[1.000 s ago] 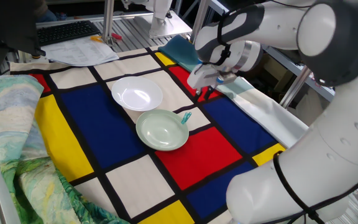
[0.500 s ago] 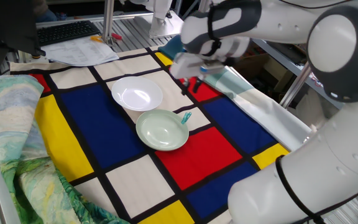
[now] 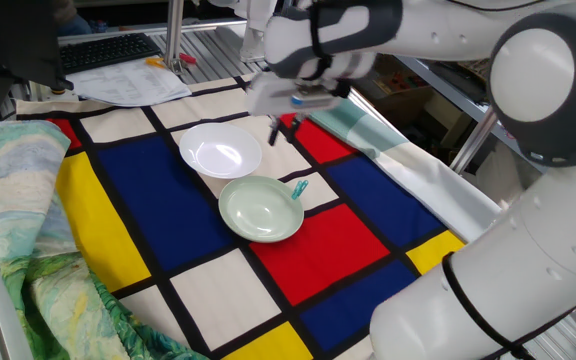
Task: Use a clamp
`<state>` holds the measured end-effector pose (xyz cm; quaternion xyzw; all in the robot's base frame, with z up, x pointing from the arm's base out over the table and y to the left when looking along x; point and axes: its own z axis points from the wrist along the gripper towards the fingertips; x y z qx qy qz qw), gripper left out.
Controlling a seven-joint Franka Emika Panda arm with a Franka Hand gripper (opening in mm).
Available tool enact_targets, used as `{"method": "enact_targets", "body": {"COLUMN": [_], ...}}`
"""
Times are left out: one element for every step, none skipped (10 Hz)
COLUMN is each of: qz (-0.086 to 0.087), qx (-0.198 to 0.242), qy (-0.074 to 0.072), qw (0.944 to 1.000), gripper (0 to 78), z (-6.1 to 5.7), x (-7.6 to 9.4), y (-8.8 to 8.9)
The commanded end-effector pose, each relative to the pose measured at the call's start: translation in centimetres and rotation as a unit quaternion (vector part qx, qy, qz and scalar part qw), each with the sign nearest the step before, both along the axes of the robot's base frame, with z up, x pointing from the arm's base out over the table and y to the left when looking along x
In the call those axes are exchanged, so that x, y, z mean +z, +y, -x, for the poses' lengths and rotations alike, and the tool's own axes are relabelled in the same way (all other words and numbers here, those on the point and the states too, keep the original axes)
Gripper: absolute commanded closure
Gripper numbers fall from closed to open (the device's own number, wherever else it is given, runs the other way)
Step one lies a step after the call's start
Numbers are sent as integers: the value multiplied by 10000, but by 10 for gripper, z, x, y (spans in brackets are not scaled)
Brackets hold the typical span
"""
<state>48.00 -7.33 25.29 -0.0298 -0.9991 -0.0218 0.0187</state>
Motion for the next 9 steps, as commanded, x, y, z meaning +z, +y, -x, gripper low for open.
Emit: {"method": "enact_targets", "body": {"qz": [144, 123, 142, 148, 147, 145, 127, 118, 116], "qx": [-30, 166, 392, 598, 686, 733, 767, 811, 818], "qy": [136, 126, 129, 144, 163, 167, 148, 140, 140], "qw": [9998, 9997, 9990, 9980, 9974, 9971, 9969, 9965, 9965], "gripper": [763, 763, 763, 763, 763, 763, 763, 763, 763], "z": [-27, -27, -27, -27, -27, -27, -27, -28, -31], "x": [15, 15, 15, 15, 15, 15, 16, 17, 19], "y": [39, 39, 39, 39, 39, 39, 44, 49, 61]}}
